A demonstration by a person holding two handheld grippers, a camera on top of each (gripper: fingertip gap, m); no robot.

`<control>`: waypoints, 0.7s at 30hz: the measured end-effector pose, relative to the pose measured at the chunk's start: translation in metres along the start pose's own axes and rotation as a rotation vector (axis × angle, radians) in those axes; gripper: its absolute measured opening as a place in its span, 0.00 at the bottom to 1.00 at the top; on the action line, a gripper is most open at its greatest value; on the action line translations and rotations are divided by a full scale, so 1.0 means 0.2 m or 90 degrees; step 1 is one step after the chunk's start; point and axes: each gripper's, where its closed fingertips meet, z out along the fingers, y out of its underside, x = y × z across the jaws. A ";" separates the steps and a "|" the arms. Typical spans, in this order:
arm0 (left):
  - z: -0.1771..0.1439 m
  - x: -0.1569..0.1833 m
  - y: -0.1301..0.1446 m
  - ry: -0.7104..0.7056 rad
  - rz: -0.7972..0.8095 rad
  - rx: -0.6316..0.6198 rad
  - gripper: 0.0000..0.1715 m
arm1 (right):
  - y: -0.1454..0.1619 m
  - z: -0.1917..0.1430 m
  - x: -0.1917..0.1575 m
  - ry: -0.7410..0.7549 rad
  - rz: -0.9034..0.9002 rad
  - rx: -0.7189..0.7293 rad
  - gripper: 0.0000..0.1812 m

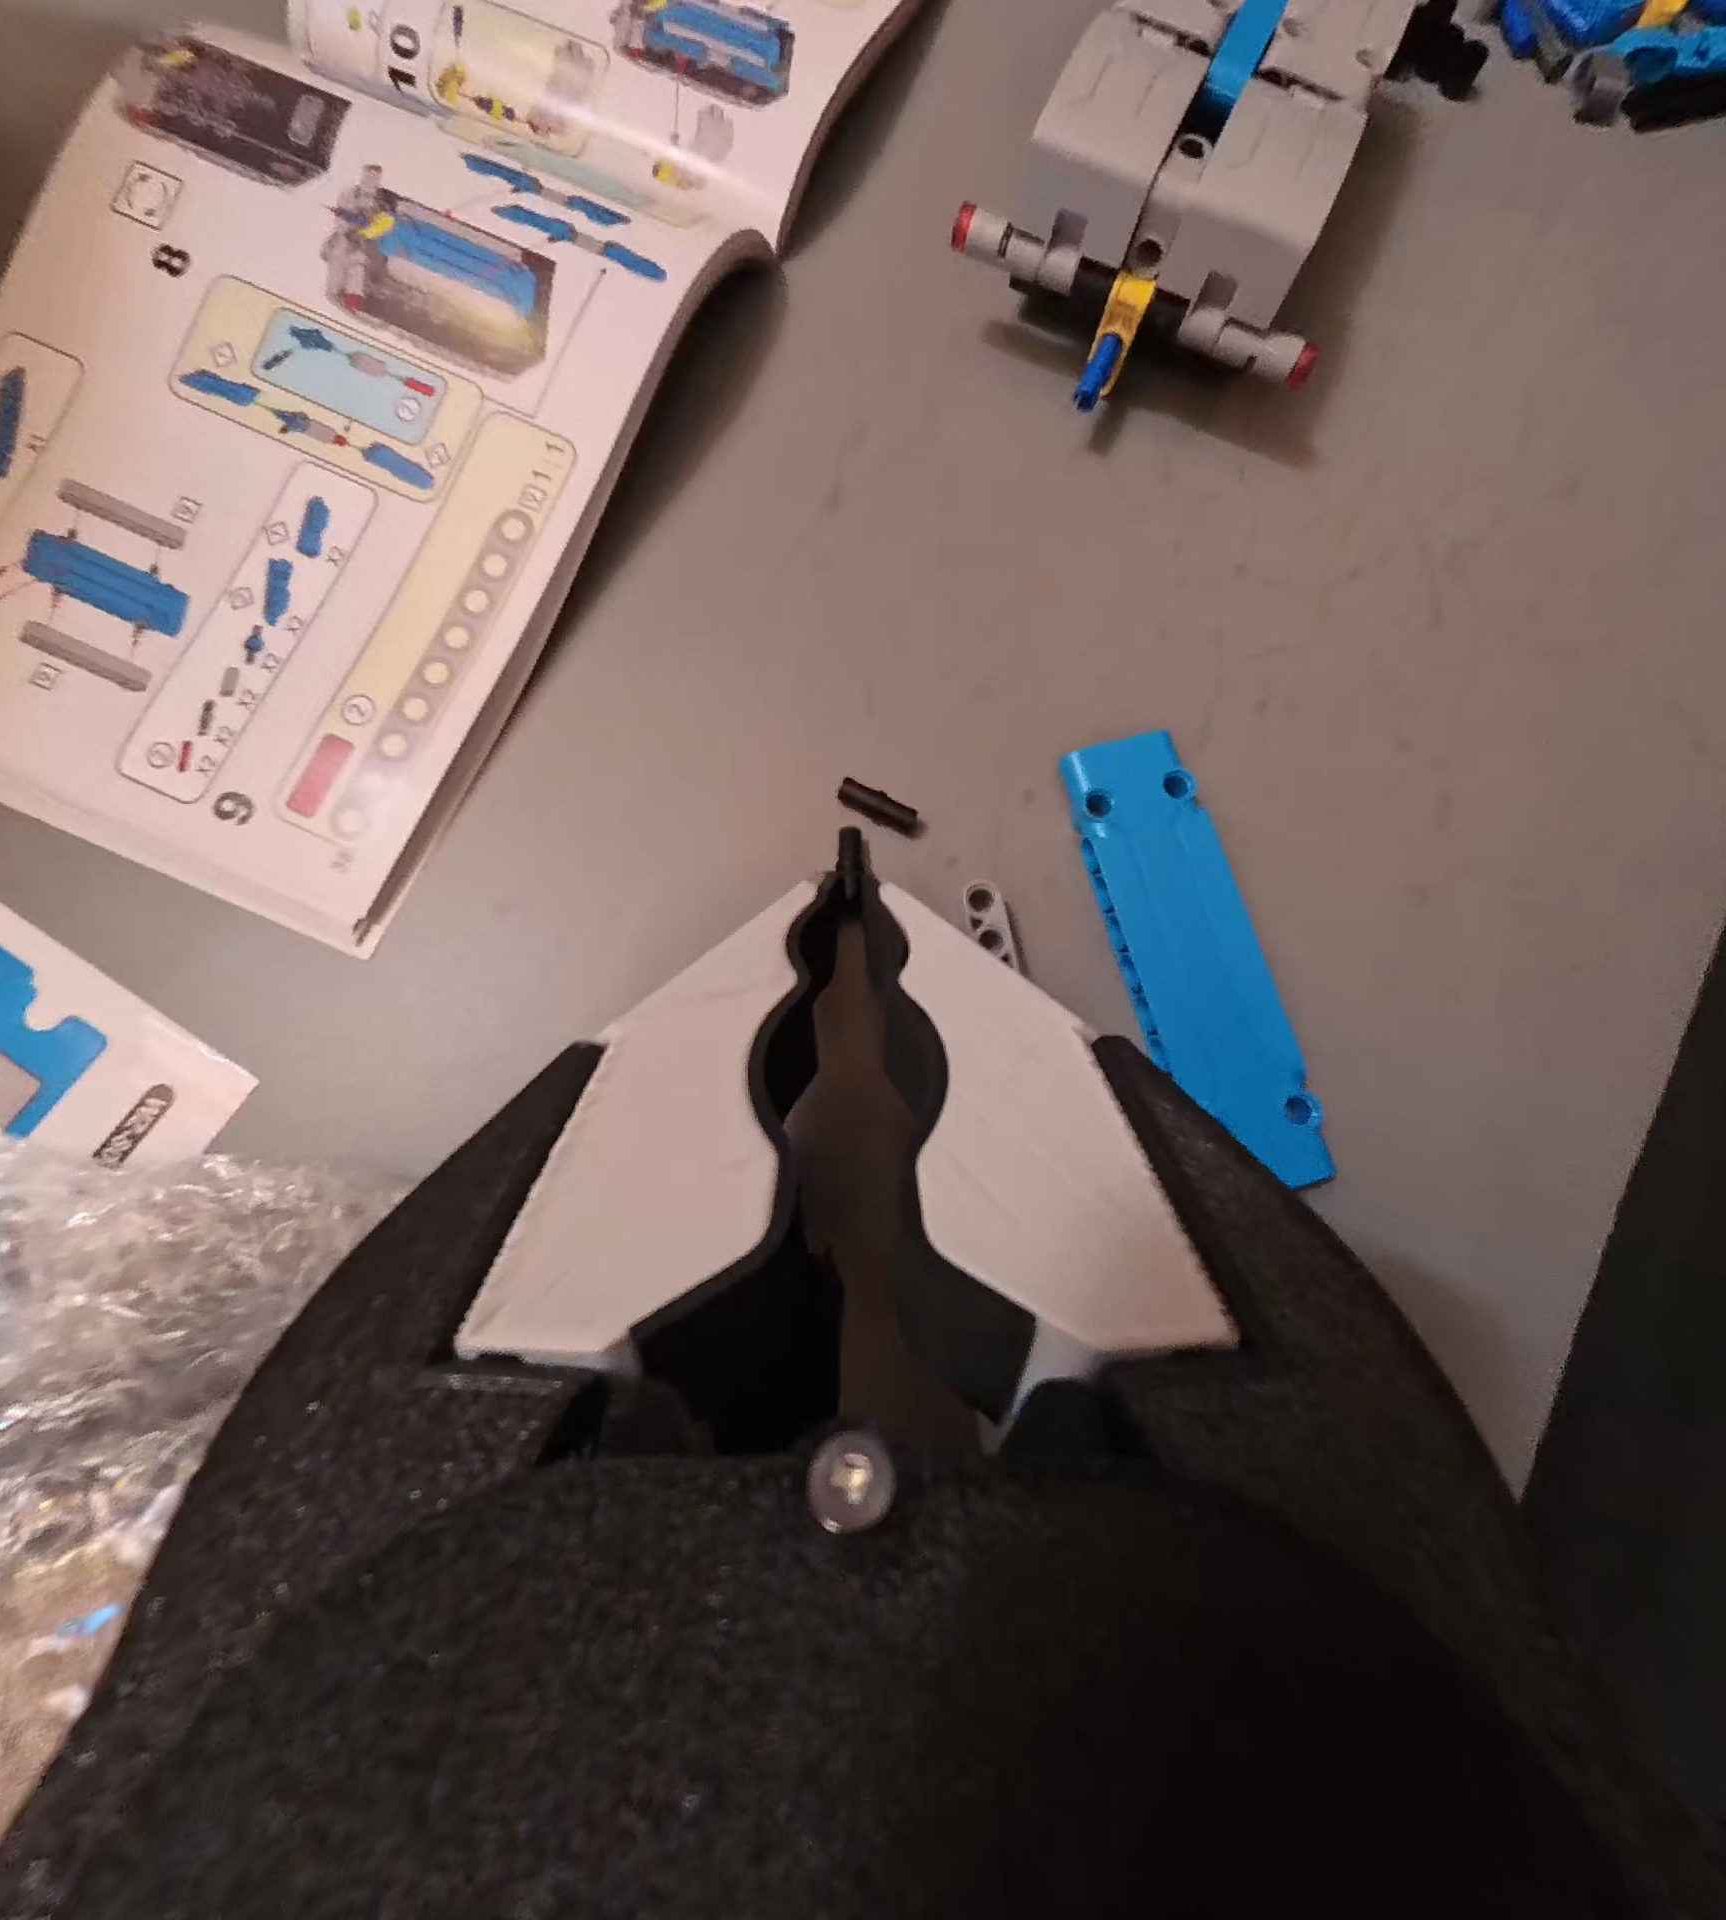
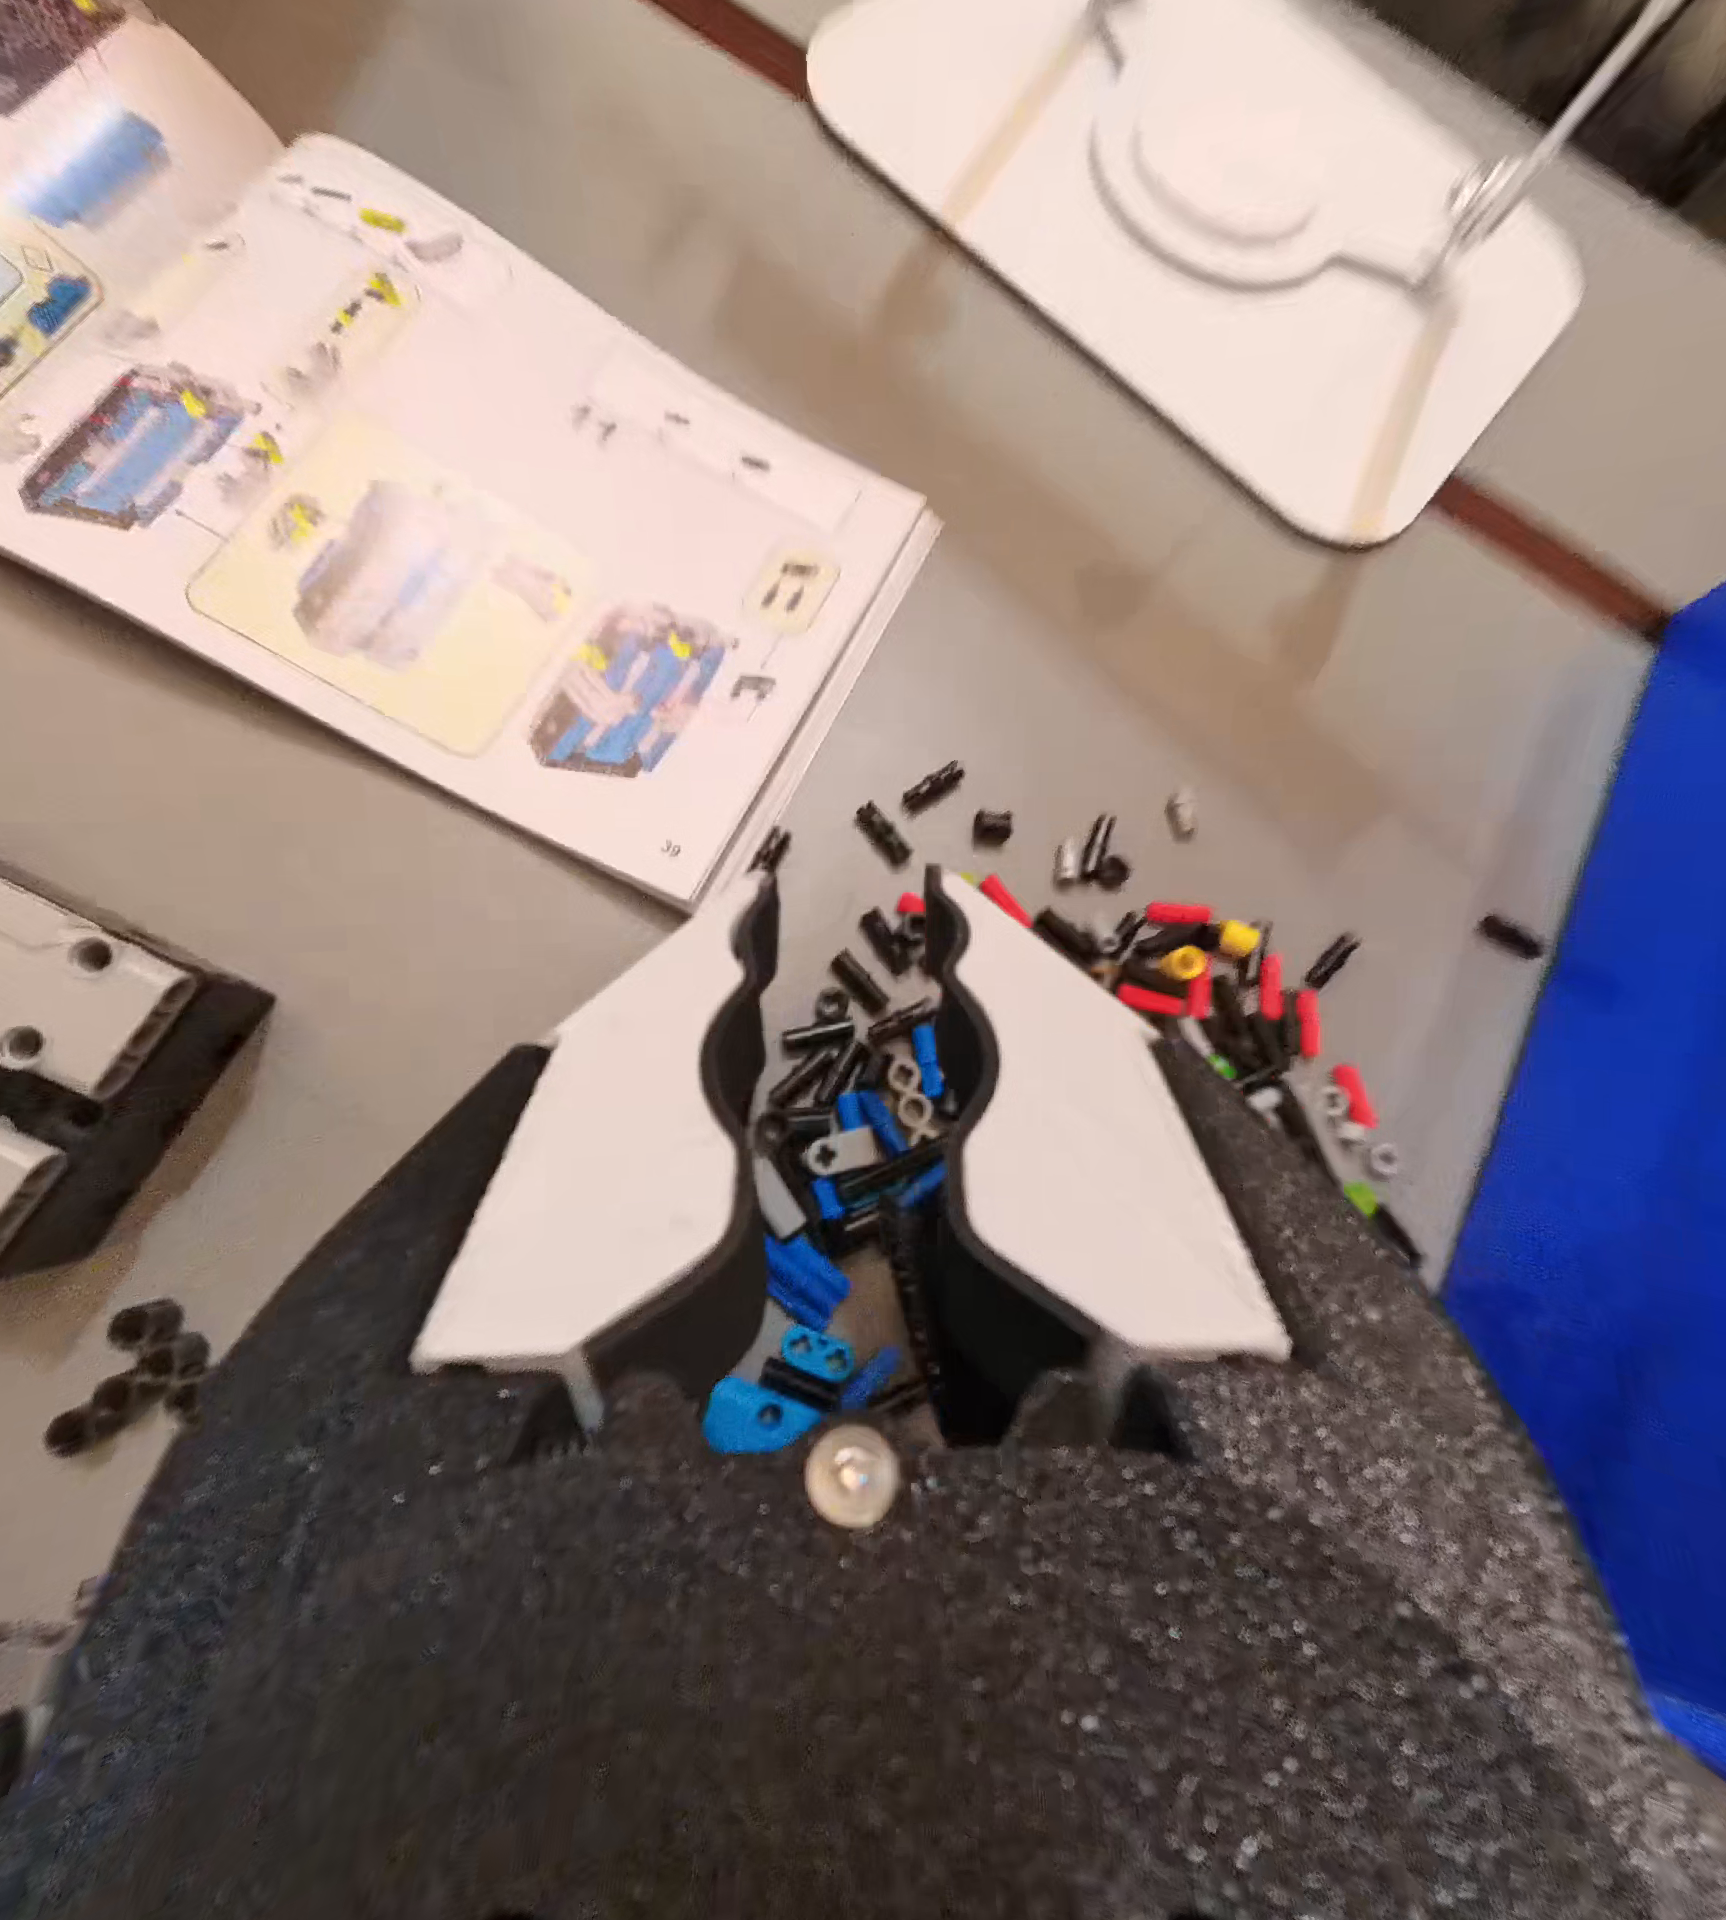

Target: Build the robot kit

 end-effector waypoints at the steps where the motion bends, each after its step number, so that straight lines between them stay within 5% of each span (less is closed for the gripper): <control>1: 0.00 0.00 0.00 0.004 -0.003 0.002 0.02 | 0.02 0.02 -0.01 -0.014 0.007 -0.010 0.14; 5: 0.00 0.01 0.00 0.015 -0.013 0.003 0.03 | 0.03 0.09 -0.01 -0.018 -0.003 -0.020 0.12; 8: 0.00 0.04 -0.02 0.042 -0.036 0.016 0.15 | 0.03 0.14 -0.03 -0.048 0.030 -0.037 0.10; 21: -0.08 -0.07 -0.16 -0.011 -0.085 0.123 0.15 | 0.05 0.17 -0.09 -0.102 0.067 -0.040 0.02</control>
